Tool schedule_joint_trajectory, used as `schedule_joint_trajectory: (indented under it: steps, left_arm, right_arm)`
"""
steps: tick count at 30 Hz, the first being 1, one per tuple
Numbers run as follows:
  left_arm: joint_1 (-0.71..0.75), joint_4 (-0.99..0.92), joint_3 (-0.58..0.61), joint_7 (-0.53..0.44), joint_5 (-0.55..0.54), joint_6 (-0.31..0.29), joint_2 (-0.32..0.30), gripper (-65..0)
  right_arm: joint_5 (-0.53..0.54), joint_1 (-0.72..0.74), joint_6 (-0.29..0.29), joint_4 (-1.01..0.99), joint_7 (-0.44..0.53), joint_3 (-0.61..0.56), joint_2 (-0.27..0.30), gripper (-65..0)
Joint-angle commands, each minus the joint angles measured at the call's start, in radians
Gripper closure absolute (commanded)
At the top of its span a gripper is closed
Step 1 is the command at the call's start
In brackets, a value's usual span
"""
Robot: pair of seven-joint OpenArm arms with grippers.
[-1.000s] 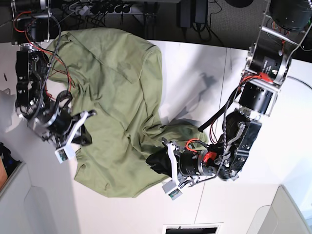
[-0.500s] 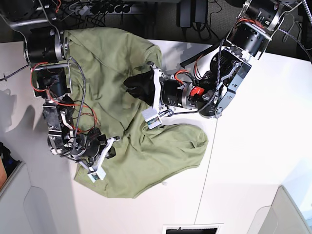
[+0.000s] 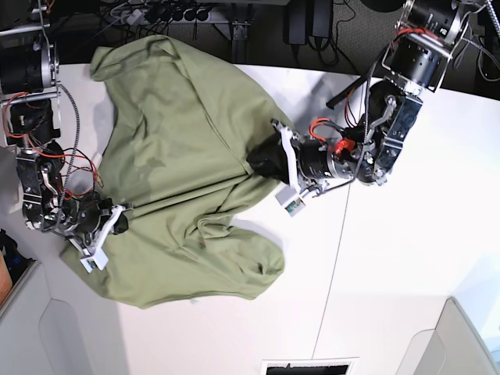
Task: Layout the t-shirt on the table in an organized manner, then fold the t-shirt properly
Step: 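Release the fabric and move the left gripper to grasp the shirt's hem, then drag the hem with the left gripper away from the right gripper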
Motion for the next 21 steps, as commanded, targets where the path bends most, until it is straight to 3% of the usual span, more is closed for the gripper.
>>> schedule_joint_trajectory:
  steps: [1, 7, 11, 14, 17, 21]
  left_arm:
    - [-0.044, -0.037, -0.004, 0.025, 0.05, 0.024, -0.006, -22.6]
    - [-0.253, -0.32, -0.004, -0.047, 0.12, 0.024, 0.075, -22.6]
    - [-0.377, -0.447, -0.004, -0.089, 0.171, 0.024, 0.12, -22.6]
    - [-0.435, -0.461, -0.004, -0.056, 0.163, 0.023, 0.111, -22.6]
    - [-0.474, -0.422, -0.004, 0.032, 0.054, -0.032, 0.074, -23.1]
    - [-0.47, -0.304, -0.004, 0.128, -0.1, -0.036, 0.002, -31.4]
  right_arm:
    - [0.003, -0.003, 0.007, 0.019, -0.042, 0.001, 0.013, 0.0]
    - [0.106, -0.196, 0.011, 0.179, -0.07, 0.002, 0.015, 0.0]
    - [0.108, -0.332, 0.01, 0.367, -0.071, 0.002, 0.009, 0.0]
    - [0.068, -0.385, -0.006, 0.479, -0.071, 0.011, 0.0, 0.0]
    - [0.032, -0.388, -0.032, 0.534, -0.069, 0.034, -0.004, 0.0]
    - [0.015, -0.362, -0.035, 0.544, -0.07, 0.091, -0.003, 0.0]
